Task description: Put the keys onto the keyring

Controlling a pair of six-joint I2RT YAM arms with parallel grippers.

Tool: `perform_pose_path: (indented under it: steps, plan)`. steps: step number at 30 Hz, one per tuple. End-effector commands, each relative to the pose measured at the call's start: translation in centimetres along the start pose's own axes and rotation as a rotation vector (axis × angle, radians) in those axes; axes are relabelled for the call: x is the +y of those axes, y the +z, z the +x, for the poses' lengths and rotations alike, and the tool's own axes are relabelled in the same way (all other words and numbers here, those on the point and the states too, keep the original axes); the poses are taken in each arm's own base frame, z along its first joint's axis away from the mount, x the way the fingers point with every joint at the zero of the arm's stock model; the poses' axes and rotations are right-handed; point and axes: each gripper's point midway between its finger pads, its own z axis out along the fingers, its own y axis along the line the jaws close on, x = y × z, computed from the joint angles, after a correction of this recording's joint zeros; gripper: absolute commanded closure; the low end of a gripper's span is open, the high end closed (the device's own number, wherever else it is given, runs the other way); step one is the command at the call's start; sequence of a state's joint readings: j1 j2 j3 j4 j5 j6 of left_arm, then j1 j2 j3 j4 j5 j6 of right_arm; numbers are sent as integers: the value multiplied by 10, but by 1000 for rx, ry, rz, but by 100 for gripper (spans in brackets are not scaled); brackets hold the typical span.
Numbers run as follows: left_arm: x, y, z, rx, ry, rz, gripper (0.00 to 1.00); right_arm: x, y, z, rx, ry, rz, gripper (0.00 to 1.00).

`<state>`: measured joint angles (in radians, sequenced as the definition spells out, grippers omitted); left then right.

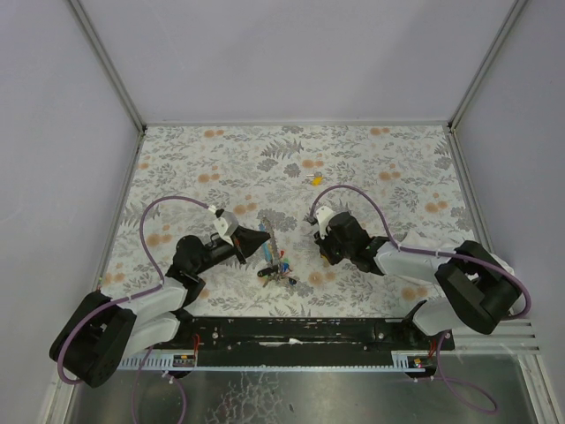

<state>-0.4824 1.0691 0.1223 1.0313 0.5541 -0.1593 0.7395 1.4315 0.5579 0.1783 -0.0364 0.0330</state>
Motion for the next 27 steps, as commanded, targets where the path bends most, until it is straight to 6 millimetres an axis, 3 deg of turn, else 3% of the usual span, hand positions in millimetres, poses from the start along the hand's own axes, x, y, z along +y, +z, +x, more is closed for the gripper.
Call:
perform_pose_path:
  steps: [1,5,8,15,22,27]
  plan:
    - [0,3,0,17,8,16,100,-7,2,-18,-48,0,38,86]
    - [0,3,0,16,9,19,100,-8,4,-19,-41,-4,37,89]
    - [-1,3,0,18,7,23,100,-7,4,-22,-36,-4,33,100]
    - [-1,3,0,25,11,26,100,5,-3,-35,52,16,-28,100]
    - [-1,3,-1,26,18,26,100,4,-16,-20,331,75,6,100]
    - [-1,3,-1,29,22,26,100,2,-26,-20,415,65,15,100]
